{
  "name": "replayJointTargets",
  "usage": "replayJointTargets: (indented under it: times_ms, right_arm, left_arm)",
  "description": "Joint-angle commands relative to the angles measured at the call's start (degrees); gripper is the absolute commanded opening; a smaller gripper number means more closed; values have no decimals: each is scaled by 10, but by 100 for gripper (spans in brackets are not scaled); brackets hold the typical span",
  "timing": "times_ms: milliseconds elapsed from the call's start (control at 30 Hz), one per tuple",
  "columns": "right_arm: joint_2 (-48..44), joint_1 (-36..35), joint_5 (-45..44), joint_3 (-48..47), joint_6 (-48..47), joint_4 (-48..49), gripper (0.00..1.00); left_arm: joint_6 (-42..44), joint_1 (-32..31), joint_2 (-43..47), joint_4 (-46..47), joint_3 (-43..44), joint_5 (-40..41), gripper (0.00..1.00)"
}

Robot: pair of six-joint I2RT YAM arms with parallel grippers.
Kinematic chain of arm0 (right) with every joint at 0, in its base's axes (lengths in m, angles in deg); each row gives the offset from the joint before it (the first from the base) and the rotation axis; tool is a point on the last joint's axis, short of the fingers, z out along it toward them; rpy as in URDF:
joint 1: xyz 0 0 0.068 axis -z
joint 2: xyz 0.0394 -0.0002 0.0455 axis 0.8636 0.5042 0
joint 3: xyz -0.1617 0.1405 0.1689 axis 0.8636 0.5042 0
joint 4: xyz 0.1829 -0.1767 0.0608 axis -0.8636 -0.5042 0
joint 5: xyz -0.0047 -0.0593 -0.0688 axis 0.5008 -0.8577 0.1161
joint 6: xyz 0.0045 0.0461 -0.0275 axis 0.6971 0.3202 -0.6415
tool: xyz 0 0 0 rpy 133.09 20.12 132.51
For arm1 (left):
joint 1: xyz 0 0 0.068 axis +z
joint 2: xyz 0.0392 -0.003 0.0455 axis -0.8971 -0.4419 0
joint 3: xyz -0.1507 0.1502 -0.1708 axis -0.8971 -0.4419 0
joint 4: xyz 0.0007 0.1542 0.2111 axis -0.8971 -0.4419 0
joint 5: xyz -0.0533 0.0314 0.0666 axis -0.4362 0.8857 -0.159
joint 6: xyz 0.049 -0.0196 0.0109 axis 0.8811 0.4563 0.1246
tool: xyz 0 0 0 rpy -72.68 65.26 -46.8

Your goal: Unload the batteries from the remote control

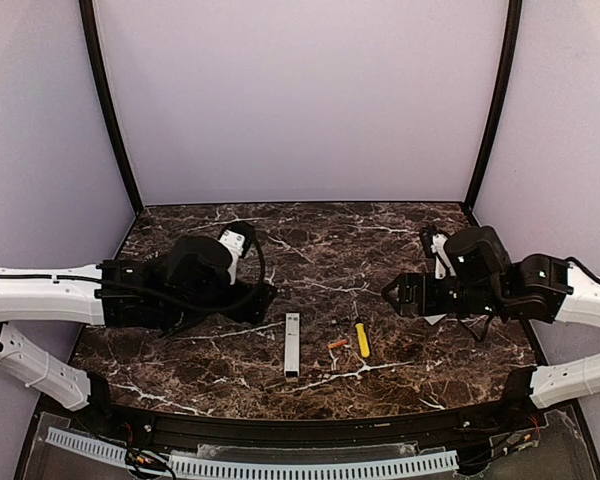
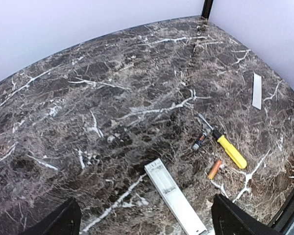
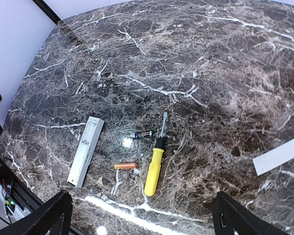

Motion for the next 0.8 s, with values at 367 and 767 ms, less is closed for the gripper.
replayJointTargets:
  times_ms: [367, 767]
  right_arm:
    - [75, 341, 208, -63, -193, 83, 99]
    - [24, 467, 111, 29, -285, 222, 99]
  left_arm:
    - [175, 304, 142, -29, -78, -36, 98]
    - [267, 468, 162, 246, -227, 3, 98]
